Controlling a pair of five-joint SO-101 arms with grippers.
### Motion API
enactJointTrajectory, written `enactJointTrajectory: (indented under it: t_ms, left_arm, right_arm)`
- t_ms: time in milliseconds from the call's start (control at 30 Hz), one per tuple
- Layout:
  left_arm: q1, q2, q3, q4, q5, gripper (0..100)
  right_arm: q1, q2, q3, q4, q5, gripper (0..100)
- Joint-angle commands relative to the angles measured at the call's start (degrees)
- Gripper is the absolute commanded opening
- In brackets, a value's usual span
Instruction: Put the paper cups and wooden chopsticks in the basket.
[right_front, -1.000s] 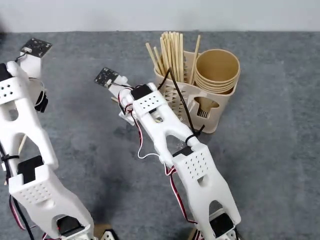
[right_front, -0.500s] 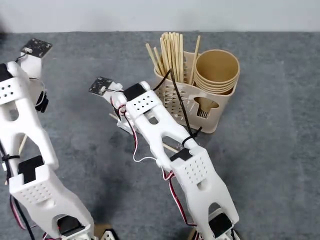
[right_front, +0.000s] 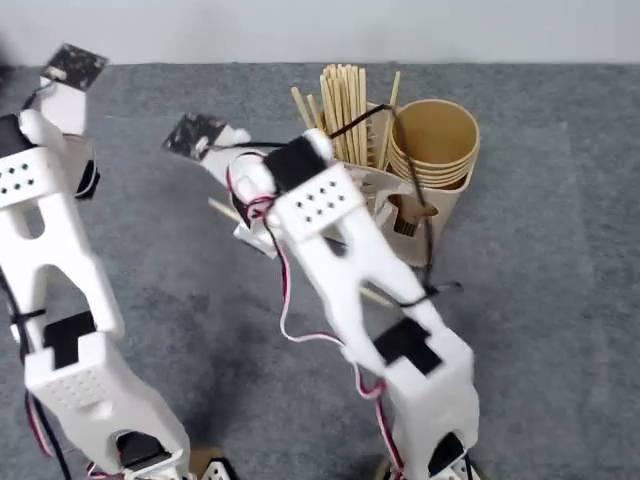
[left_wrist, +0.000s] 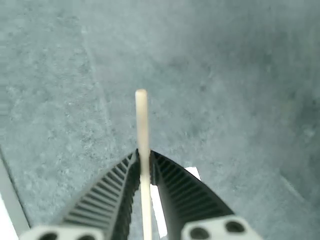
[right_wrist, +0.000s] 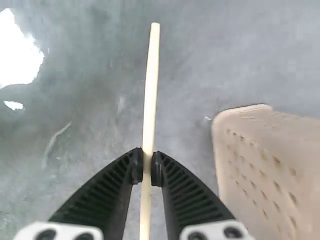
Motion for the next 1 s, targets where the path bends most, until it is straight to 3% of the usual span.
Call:
enactJointTrajectory:
  t_ms: [0, 200, 367, 600, 967]
  left_arm:
    - [2.3, -8.4, -2.9, 0.8, 2.3, 1]
    - [6.2, -16.0, -2.9, 0.8, 6.2, 1]
    - [7.0, -17.9, -2.9, 0.8, 12.5, 1]
    - [6.7, -18.3, -1.6, 0.8, 19.1, 1]
    - [6.6, -18.3, -0.4, 0.8, 19.5, 1]
  right_arm:
    - [0.7, -12.1, 0.3, 2.6, -3.2, 0.8]
    - [5.1, -26.2, 0.0, -0.9, -5.9, 0.8]
    - [10.3, -32.8, 0.3, -12.2, -7.3, 0.8]
    - [13.6, -34.7, 0.4, -25.8, -14.9, 0.8]
    - [18.1, -34.3, 19.0, -57.3, -17.3, 0.9]
